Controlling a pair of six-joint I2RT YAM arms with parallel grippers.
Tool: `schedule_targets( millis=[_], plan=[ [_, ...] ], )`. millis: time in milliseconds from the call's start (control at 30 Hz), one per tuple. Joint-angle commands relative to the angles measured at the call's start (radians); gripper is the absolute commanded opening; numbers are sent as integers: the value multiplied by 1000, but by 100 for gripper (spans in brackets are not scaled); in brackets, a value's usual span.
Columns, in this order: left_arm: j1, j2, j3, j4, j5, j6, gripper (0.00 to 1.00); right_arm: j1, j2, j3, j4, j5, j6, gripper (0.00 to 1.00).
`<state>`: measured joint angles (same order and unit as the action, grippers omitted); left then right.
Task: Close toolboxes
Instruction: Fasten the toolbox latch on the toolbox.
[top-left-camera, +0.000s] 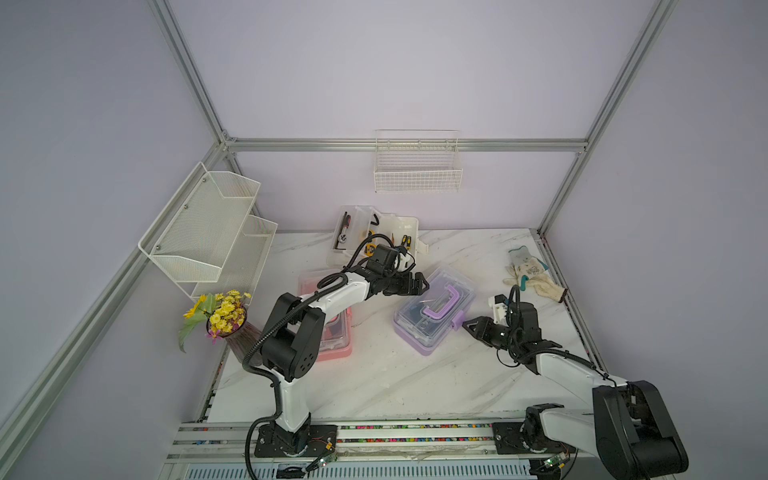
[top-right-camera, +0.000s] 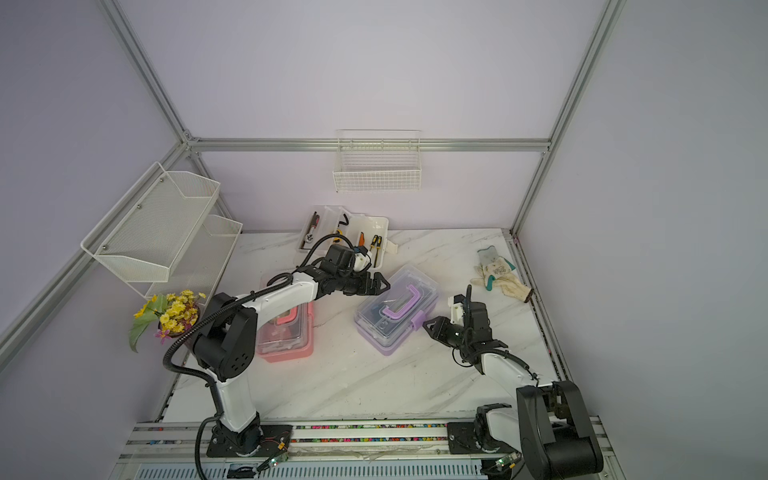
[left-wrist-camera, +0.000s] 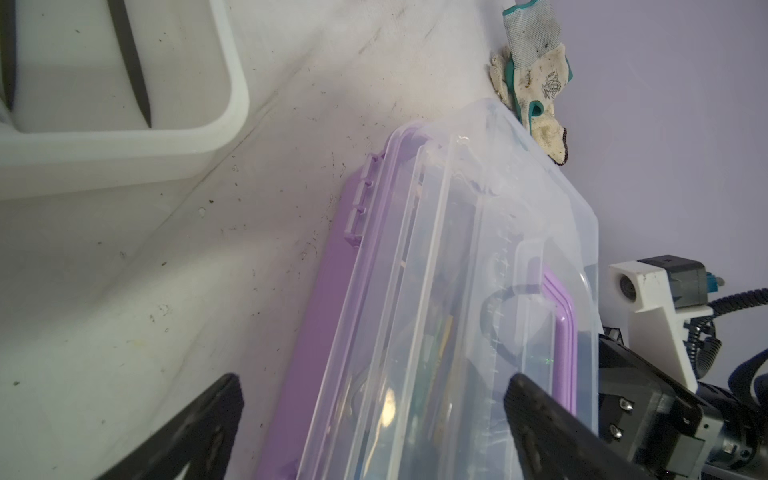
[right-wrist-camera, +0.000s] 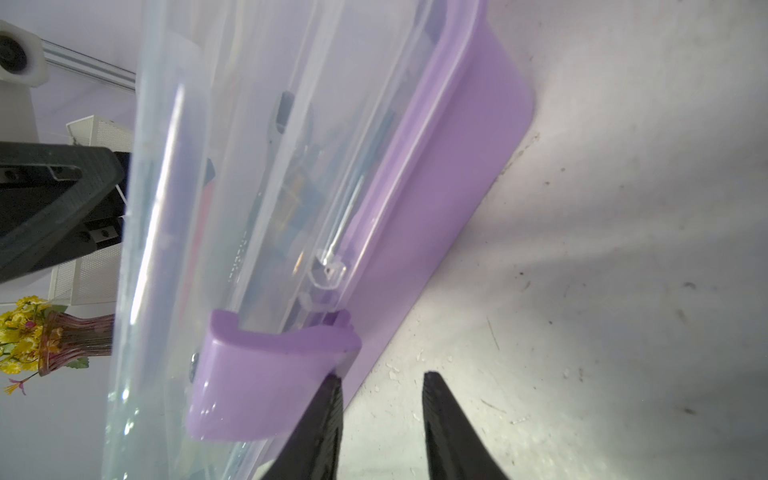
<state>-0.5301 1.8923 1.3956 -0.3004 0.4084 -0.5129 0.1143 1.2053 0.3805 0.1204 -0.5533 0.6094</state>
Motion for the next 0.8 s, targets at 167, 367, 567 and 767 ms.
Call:
schedule_targets(
  millis=[167, 367, 567, 767],
  plan=[
    [4, 9, -2, 17, 14, 2, 99, 15, -49, 26, -16, -5, 11, 35],
    [4, 10, -20, 20, 18, -5, 99, 15, -103, 37, -117, 7, -12, 35],
    [4, 1, -45, 33, 19, -14, 99, 16, -67, 20, -4, -36, 40, 35],
    [4, 0, -67, 38, 18, -19, 99, 27, -50, 32, 16, -51, 48, 38]
  ],
)
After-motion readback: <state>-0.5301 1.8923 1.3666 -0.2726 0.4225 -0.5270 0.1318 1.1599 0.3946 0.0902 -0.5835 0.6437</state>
